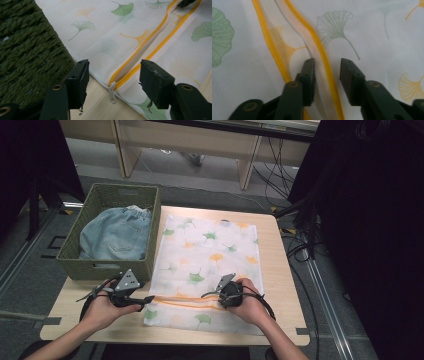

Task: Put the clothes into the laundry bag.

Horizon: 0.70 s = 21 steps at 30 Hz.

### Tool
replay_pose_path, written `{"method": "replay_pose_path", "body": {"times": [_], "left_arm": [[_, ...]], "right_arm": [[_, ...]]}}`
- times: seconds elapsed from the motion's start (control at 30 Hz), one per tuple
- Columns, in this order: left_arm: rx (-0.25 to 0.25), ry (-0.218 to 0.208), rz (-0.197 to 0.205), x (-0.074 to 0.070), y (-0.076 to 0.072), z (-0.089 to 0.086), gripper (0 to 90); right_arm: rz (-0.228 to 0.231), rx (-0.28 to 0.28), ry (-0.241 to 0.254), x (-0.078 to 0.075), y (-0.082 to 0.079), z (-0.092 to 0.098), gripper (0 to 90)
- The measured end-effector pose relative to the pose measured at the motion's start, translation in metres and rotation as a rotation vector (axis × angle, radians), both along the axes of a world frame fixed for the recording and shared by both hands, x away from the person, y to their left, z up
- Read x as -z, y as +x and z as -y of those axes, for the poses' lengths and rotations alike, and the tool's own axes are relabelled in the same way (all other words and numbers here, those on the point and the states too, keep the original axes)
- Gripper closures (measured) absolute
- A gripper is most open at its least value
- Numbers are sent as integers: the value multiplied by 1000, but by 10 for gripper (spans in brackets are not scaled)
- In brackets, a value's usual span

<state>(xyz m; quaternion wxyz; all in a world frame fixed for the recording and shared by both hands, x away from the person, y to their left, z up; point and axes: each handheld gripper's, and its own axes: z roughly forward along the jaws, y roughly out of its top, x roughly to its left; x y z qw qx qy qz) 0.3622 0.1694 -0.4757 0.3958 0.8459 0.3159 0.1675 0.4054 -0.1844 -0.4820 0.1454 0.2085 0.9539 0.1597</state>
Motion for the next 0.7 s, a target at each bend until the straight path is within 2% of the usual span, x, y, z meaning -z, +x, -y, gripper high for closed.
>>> {"method": "replay_pose_path", "body": {"times": [0.1, 0.17, 0.23, 0.33, 0.4, 0.43, 0.47, 0.57, 0.67, 0.7], "left_arm": [[-5, -14, 4, -1, 1, 0, 407], [-4, -18, 8, 0, 1, 0, 410], [0, -16, 11, -1, 1, 0, 412], [3, -23, 26, -3, 1, 1, 417], [6, -22, 33, -3, 0, 1, 419], [7, -22, 33, -3, 0, 1, 422], [9, -23, 34, -3, -1, 2, 427], [12, -24, 43, -4, -1, 3, 431], [6, -30, 56, -5, -2, 2, 435], [2, -34, 62, -6, -2, 2, 435]], "right_arm": [[-6, 19, 17, 0, 4, -2, 835], [1, 30, 32, -2, 6, -3, 850], [27, 31, 50, -8, 6, -5, 850], [99, 52, 111, -23, 6, -6, 850], [163, 67, 154, -32, 8, -5, 854], [184, 82, 167, -34, 8, -5, 867], [225, 83, 177, -39, 9, -5, 877], [283, 127, 220, -49, 8, -5, 887], [351, 137, 250, -60, 8, -6, 897], [351, 137, 250, -60, 8, -6, 897]]}}
